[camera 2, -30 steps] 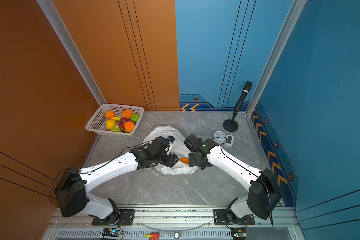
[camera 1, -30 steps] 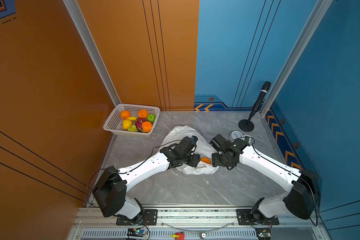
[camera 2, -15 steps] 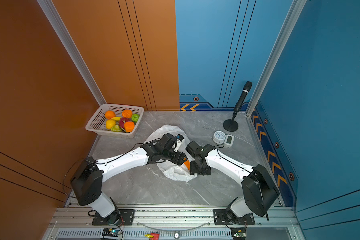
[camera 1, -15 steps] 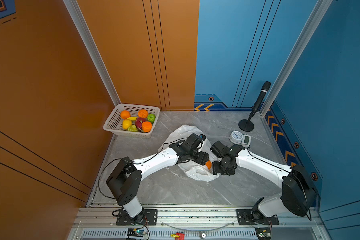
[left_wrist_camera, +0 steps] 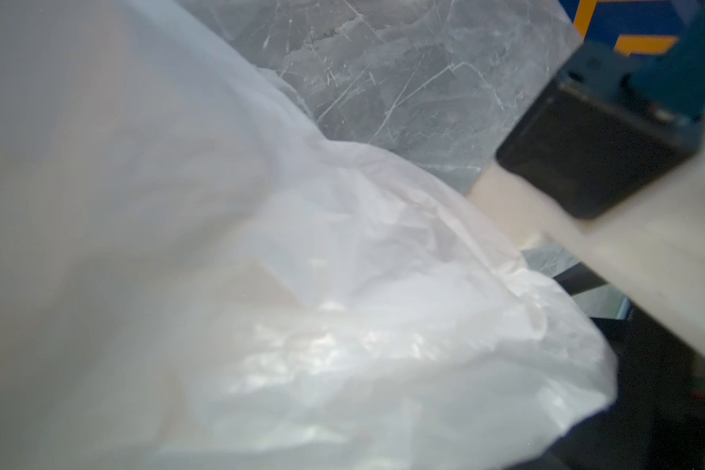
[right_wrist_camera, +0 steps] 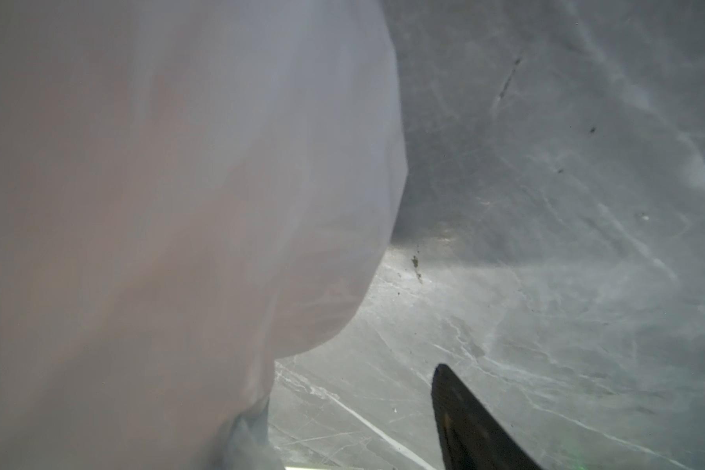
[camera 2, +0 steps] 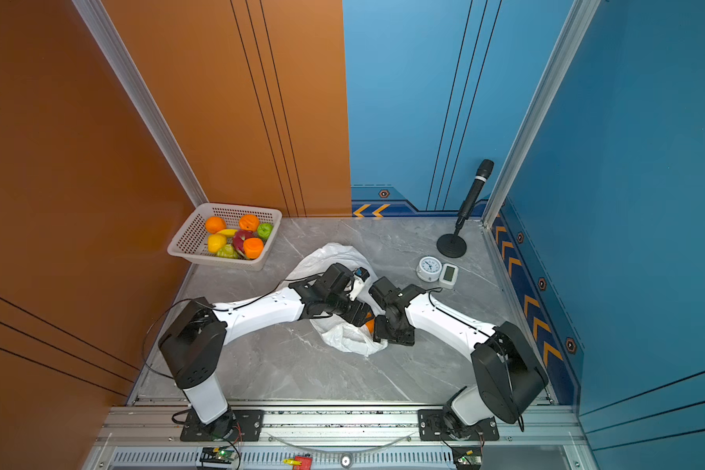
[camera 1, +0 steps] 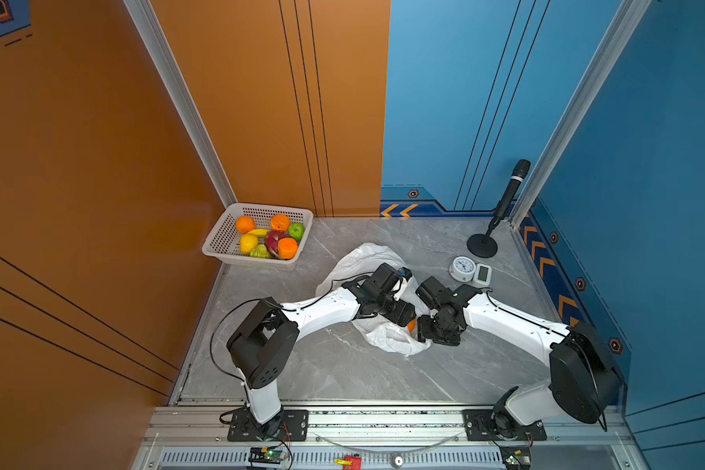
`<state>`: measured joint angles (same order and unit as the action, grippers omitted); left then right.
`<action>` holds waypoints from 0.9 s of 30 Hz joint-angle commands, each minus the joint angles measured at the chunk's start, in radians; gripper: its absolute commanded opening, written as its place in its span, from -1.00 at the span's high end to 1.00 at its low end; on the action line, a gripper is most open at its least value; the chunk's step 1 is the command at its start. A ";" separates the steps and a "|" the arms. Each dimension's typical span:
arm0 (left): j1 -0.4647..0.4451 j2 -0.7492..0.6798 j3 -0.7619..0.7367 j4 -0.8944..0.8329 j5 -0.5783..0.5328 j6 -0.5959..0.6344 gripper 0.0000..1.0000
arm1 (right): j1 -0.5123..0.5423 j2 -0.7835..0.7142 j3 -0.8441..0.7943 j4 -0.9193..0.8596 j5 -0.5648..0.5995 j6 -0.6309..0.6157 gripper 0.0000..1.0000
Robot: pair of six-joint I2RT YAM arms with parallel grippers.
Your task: Untie the knot of the plastic bag and take out the fruit
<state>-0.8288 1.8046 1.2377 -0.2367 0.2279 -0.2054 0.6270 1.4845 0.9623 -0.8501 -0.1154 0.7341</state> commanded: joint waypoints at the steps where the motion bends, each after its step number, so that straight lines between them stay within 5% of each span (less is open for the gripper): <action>1: -0.009 0.055 0.055 -0.084 -0.050 0.125 -0.67 | -0.028 -0.034 -0.025 0.018 -0.026 0.042 -0.39; 23: -0.055 0.242 0.224 -0.311 -0.220 0.235 -0.67 | -0.044 -0.118 -0.079 0.020 -0.011 0.069 -0.40; 27: -0.055 0.232 0.235 -0.317 -0.231 0.237 -0.48 | -0.047 -0.120 -0.079 0.019 -0.009 0.069 -0.40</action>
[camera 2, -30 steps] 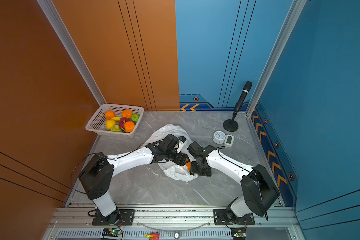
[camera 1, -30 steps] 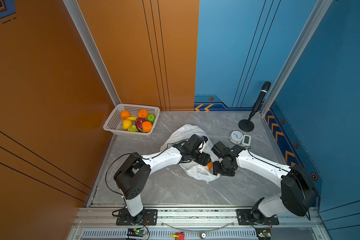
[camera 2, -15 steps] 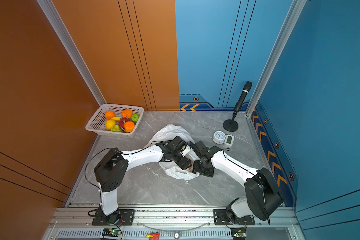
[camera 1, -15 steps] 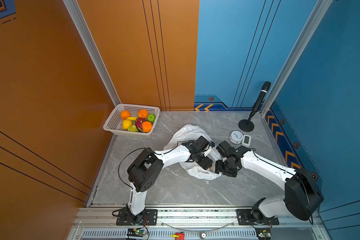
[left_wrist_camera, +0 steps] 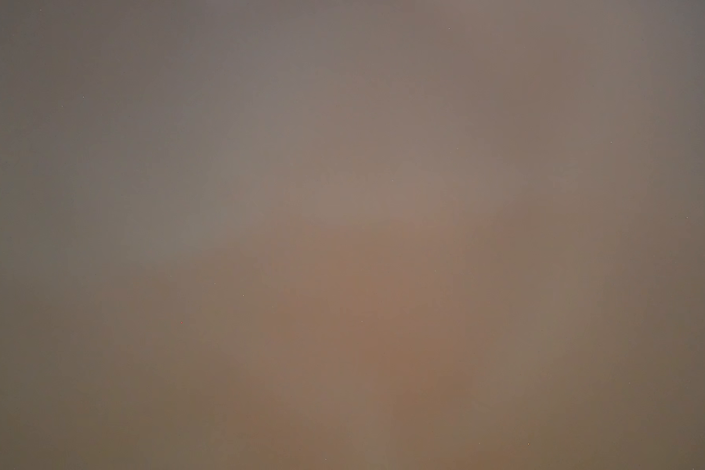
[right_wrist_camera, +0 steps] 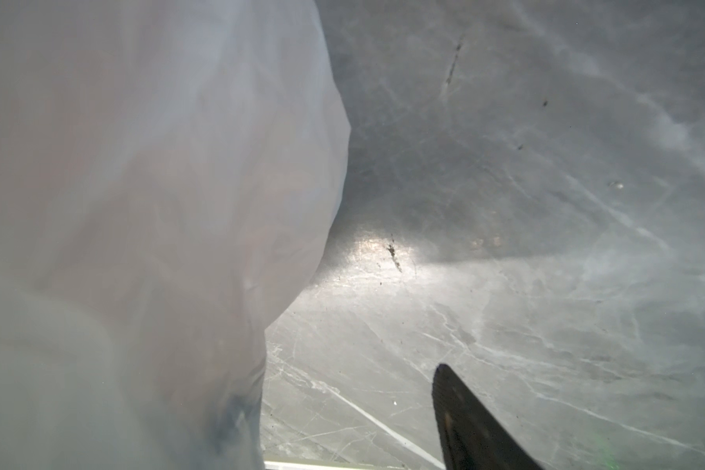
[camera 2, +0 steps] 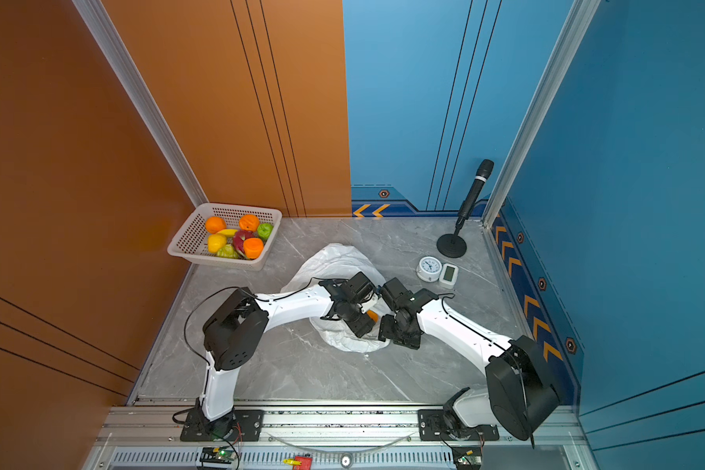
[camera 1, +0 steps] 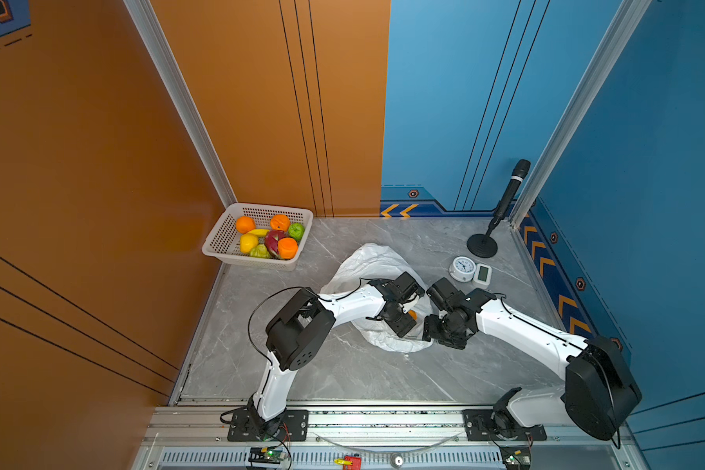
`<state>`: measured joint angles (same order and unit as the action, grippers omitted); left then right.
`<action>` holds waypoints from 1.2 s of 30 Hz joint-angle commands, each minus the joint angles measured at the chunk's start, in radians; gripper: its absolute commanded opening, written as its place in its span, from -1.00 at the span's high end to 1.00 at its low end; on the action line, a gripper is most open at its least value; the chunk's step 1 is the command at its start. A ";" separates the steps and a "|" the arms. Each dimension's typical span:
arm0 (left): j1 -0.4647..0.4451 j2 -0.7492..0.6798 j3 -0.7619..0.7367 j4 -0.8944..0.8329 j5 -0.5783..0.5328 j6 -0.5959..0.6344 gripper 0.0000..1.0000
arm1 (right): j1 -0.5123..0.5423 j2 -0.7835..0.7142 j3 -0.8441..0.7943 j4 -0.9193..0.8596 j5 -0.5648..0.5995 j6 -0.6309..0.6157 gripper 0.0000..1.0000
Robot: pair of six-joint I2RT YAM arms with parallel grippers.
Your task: Untie the knot of the plastic bag and take out the fruit
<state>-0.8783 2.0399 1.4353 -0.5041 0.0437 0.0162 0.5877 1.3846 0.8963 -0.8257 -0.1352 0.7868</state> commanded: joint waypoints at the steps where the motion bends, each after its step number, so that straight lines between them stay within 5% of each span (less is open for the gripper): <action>1: -0.005 -0.008 0.043 -0.048 -0.044 0.013 -0.42 | -0.009 -0.021 -0.013 -0.006 0.009 0.017 -0.40; 9: 0.004 -0.083 0.031 -0.003 0.005 -0.027 -0.18 | -0.015 -0.023 -0.001 -0.005 0.010 0.028 -0.41; 27: 0.001 -0.320 -0.198 0.186 0.143 0.015 -0.20 | -0.135 -0.030 0.039 0.002 -0.017 0.128 -0.38; 36: 0.008 -0.481 -0.287 0.299 0.163 0.021 -0.21 | -0.134 -0.095 0.074 0.004 -0.046 0.120 -0.76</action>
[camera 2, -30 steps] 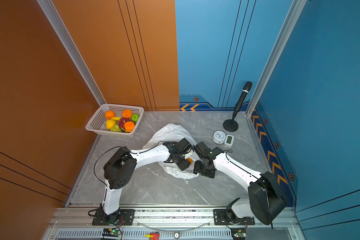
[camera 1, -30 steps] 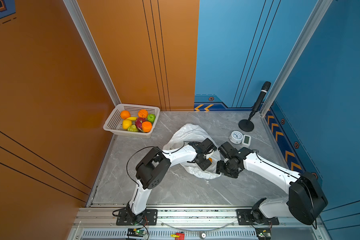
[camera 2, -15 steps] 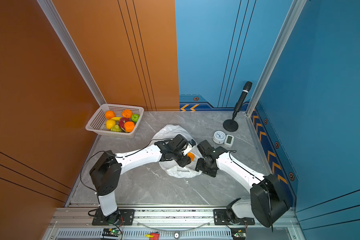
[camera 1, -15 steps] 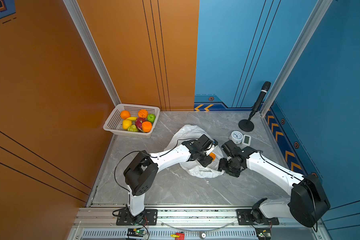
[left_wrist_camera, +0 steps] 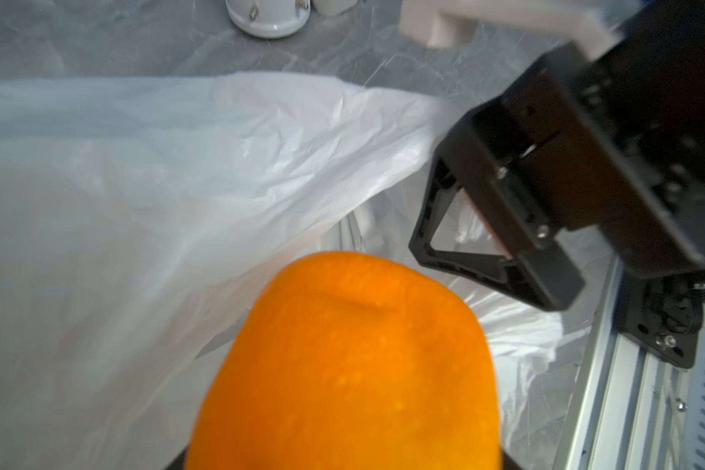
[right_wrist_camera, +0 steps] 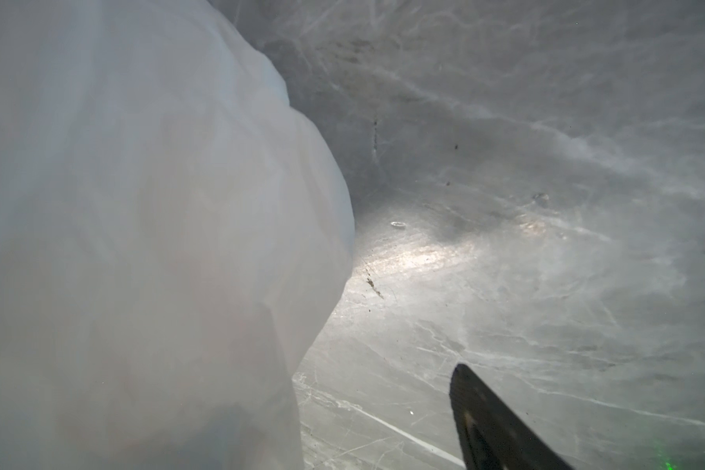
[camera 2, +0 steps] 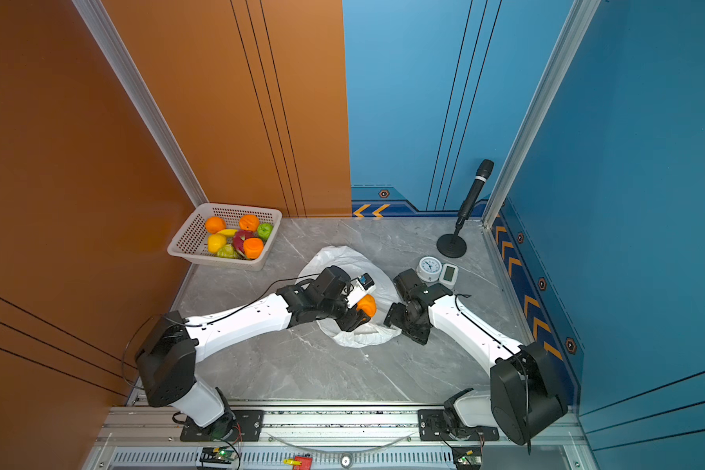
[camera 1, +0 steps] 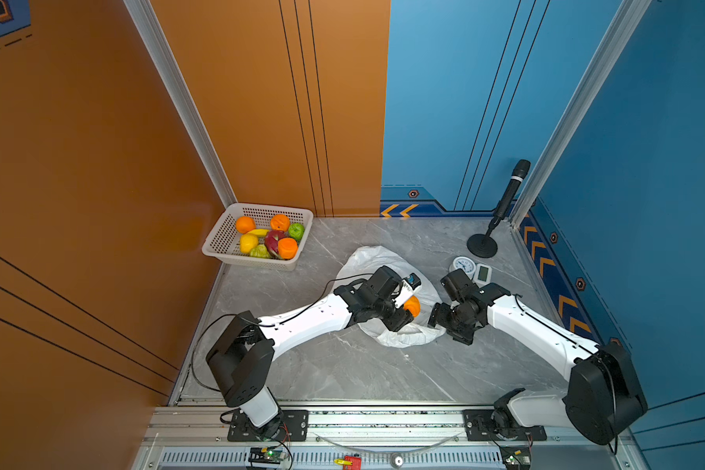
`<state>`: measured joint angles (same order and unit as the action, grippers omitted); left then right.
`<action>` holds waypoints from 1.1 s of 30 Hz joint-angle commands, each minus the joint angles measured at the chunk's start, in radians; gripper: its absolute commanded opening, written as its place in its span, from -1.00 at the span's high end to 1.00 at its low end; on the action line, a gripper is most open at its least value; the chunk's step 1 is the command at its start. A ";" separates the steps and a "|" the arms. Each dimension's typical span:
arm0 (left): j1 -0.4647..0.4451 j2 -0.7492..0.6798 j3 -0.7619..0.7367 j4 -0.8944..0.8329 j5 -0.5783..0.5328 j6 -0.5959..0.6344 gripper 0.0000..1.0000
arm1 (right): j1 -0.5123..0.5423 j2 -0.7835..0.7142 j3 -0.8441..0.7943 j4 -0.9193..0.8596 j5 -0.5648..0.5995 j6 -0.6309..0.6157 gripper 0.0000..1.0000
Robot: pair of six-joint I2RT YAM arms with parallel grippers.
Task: Untie the knot of the plastic bag and take out the fruit
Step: 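Carry the orange to the basket with the left gripper while the right withdraws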
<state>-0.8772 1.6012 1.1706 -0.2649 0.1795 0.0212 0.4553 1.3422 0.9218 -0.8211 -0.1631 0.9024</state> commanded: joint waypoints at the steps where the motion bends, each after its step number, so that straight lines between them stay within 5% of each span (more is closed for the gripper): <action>1: 0.009 -0.058 -0.029 0.066 0.028 0.017 -0.20 | -0.001 -0.070 0.058 0.000 -0.024 0.003 -0.81; 10: 0.055 -0.174 -0.065 0.197 0.040 -0.019 -0.19 | -0.008 -0.229 0.157 0.014 -0.050 0.034 -0.99; 19: 0.132 -0.272 -0.031 0.213 -0.027 -0.107 -0.17 | 0.003 -0.329 0.217 0.261 -0.105 0.100 -0.99; 33: 0.456 -0.310 0.023 0.201 0.012 -0.252 -0.17 | 0.066 -0.248 0.325 0.328 -0.092 0.109 -0.99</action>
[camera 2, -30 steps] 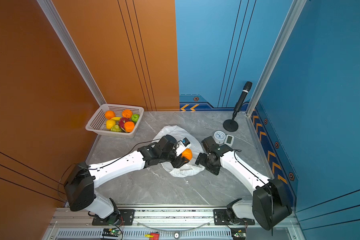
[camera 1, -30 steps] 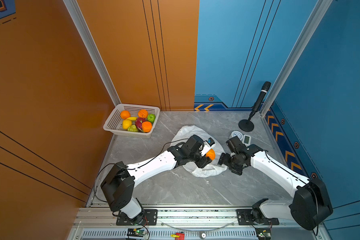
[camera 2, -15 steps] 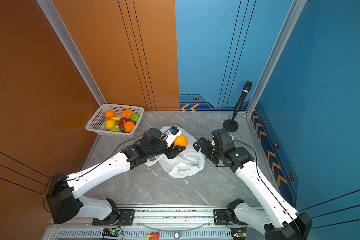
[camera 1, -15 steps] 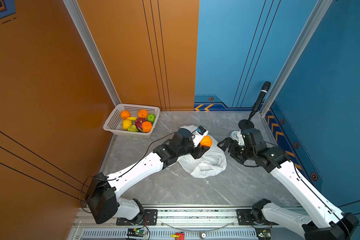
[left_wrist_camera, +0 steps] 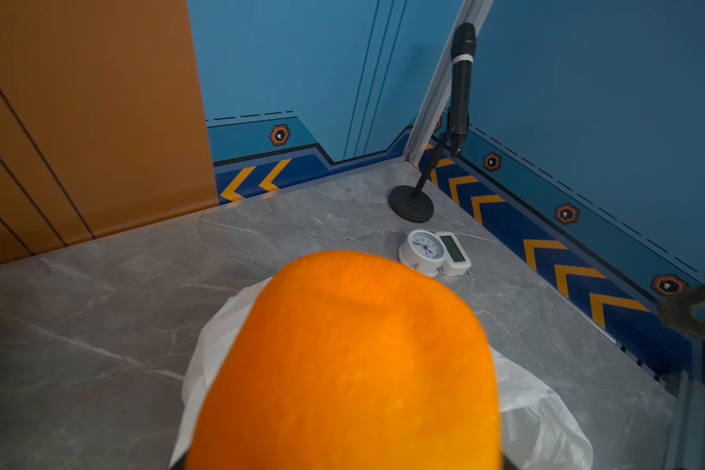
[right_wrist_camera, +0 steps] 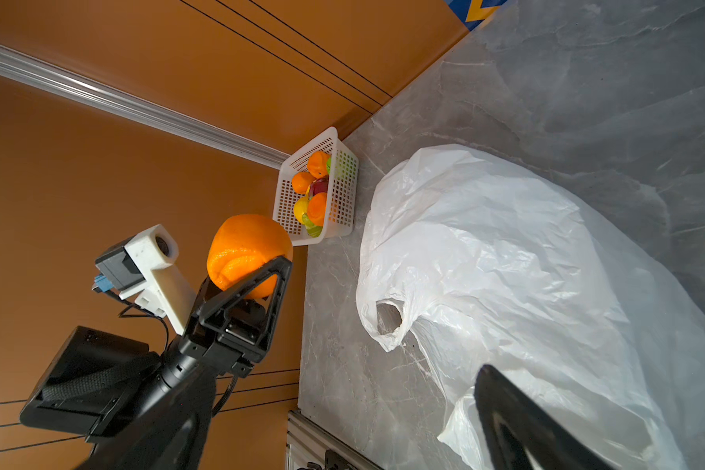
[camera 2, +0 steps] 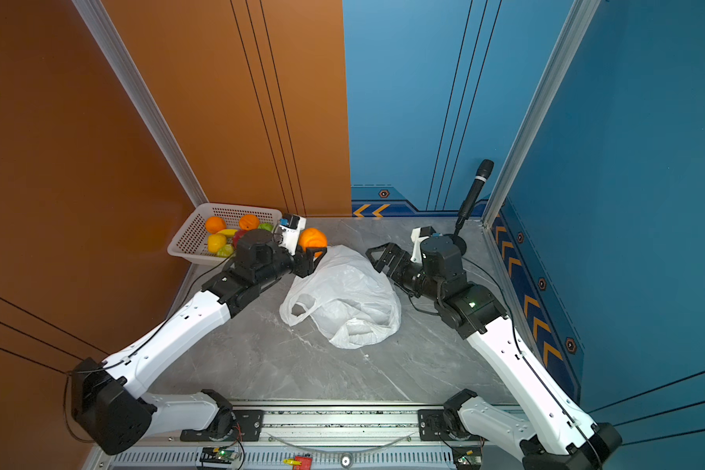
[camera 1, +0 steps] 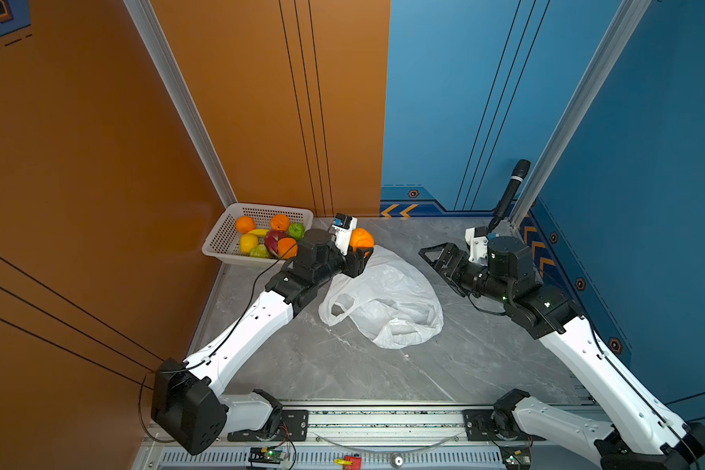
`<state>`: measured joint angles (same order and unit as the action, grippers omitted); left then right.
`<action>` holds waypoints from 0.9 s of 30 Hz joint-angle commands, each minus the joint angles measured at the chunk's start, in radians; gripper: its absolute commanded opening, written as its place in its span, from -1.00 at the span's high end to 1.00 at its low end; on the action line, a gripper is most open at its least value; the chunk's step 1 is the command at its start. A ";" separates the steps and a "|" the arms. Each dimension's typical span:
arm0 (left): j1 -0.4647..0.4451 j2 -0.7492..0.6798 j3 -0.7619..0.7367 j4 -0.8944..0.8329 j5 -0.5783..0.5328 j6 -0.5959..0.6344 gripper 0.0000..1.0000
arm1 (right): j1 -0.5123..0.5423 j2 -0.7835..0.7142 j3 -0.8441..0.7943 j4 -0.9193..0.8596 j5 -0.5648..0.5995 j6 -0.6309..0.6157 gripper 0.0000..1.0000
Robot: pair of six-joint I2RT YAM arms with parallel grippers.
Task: Untie the knot of the plastic bag and take out the fruit
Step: 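Carry the orange to the basket with the left gripper while the right withdraws, then lower the orange into the basket and release it with the left gripper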
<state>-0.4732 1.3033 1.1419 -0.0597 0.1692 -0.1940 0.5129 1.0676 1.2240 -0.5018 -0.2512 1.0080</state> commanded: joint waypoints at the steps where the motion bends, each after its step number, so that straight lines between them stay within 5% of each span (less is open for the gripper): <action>1: 0.077 -0.005 0.063 -0.016 0.019 -0.041 -0.17 | 0.009 0.038 0.025 0.011 -0.009 0.000 -0.99; 14: 0.396 0.164 0.179 -0.011 0.076 -0.200 -0.17 | -0.015 0.283 0.271 -0.053 -0.094 -0.148 -0.99; 27: 0.686 0.488 0.254 0.260 0.221 -0.645 -0.17 | -0.069 0.541 0.529 -0.084 -0.211 -0.217 -0.99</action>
<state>0.1806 1.7287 1.3434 0.1055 0.3183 -0.6987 0.4644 1.5837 1.7046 -0.5587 -0.4179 0.8154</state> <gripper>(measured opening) 0.590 0.996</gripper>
